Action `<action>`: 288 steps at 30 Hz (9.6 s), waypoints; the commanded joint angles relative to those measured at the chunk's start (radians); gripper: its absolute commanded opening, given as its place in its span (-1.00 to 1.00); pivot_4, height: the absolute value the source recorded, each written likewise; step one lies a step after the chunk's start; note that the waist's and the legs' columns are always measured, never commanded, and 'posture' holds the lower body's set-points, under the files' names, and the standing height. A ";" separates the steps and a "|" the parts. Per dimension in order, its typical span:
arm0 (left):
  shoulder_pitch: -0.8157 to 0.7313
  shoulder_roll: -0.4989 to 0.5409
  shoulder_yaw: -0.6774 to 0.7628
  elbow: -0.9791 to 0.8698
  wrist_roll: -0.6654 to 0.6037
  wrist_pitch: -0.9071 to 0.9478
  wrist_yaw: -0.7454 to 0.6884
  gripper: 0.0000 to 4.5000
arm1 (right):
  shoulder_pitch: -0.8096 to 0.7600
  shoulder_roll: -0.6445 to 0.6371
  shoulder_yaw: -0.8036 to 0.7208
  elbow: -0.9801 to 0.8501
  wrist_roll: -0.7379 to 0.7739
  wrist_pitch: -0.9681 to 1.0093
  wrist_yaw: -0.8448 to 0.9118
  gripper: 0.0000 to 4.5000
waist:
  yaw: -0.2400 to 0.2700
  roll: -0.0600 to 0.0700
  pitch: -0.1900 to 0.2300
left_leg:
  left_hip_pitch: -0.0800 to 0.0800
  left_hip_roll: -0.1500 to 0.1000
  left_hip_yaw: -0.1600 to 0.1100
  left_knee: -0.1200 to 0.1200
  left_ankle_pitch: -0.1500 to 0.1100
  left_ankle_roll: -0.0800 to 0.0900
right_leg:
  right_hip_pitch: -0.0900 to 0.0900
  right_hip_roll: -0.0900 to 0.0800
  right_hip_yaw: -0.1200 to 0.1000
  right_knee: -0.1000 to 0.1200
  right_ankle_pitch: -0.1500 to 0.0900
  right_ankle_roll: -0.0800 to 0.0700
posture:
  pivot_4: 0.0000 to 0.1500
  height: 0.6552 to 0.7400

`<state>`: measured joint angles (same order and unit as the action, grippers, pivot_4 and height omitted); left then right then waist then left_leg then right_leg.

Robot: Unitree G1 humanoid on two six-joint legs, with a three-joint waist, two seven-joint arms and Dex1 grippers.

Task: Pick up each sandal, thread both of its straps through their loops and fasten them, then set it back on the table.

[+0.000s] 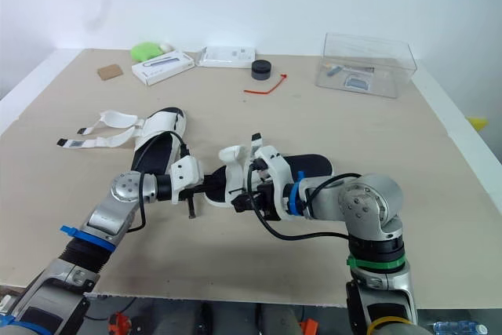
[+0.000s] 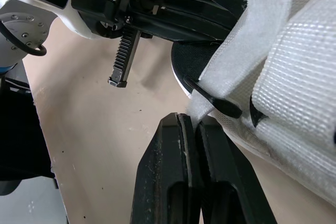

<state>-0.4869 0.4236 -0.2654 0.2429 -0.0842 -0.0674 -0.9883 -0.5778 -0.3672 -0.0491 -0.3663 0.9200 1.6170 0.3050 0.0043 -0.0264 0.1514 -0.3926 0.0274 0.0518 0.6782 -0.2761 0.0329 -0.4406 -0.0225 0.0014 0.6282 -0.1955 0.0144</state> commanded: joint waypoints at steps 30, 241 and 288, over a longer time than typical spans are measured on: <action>0.039 0.010 -0.042 0.044 0.054 0.028 0.005 -1.00 | 0.014 -0.440 0.107 -0.176 0.440 -0.081 0.145 -0.53 | 0.002 0.000 0.000 | 0.000 -0.004 -0.001 -0.004 0.000 0.000 | 0.001 -0.001 0.002 0.000 -0.005 0.003 | 1.00 1.00; 0.247 0.006 0.213 -0.571 -0.369 0.351 0.185 1.00 | 0.386 -0.077 -0.146 -0.062 -0.635 -0.929 0.135 0.99 | -0.027 0.001 0.003 | 0.005 -0.001 0.003 -0.006 0.008 -0.018 | -0.002 0.007 0.012 0.008 0.000 -0.003 | 1.00 1.00; 0.032 -0.306 0.406 -0.379 -0.110 0.759 0.941 1.00 | -0.143 -0.024 0.155 0.592 -0.546 -1.449 0.925 0.99 | -0.025 -0.011 0.011 | 0.008 0.000 -0.001 -0.005 0.010 -0.019 | -0.002 0.016 0.017 0.003 0.016 -0.013 | 1.00 1.00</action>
<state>-0.4313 0.1090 0.1395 -0.1529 -0.1875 0.7209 -0.0314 -0.7165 -0.3856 0.1210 0.2694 0.3686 0.1725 1.2382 -0.0204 -0.0378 0.1625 -0.3851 0.0273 0.0514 0.6729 -0.2666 0.0140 -0.4426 -0.0063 0.0185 0.6315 -0.1799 0.0013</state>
